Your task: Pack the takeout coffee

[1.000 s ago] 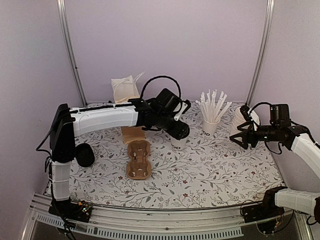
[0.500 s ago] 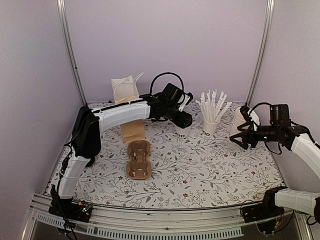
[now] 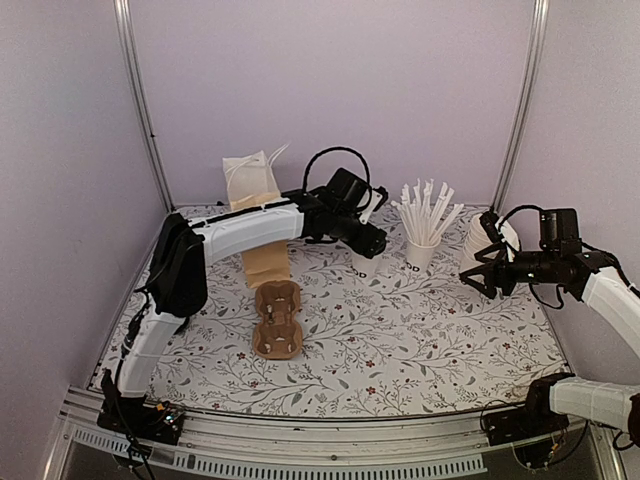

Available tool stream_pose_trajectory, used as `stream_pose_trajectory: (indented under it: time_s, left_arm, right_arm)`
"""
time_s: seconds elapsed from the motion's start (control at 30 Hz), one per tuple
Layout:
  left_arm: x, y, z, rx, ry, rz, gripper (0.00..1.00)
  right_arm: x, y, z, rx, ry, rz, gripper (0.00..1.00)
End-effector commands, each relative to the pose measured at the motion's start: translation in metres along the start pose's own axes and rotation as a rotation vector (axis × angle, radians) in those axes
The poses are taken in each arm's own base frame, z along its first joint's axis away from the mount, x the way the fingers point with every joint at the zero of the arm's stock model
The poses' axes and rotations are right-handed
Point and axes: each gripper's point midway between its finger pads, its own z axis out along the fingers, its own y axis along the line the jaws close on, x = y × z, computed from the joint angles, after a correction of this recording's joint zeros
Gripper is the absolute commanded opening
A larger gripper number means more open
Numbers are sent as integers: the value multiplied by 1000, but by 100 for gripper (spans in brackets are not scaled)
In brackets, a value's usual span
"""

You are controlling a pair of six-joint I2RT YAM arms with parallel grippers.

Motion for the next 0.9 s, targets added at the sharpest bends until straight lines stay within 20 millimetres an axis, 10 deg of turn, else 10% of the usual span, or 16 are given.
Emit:
stream_pose_trajectory:
  time_s: [0.0,0.27,0.5,0.7,0.87]
  left_arm:
    - [-16,6,-12,-12,-34,0,87]
    - [-68,-20,-94,-21,-156,65,87]
    - [-69,-45,-193,13,-213,69,82]
    - [-44,1,-269,-116,-229,-66,77]
    - [1,88,-308,-337,-192,-304,74]
  right_arm:
    - [6,-1,1,5,13,0,80]
    - [6,-1,1,6,16,3,80]
    - [6,0,1,-1,15,4,80]
    - [6,0,2,-5,15,3,80]
    - [6,1,2,-11,15,2,80]
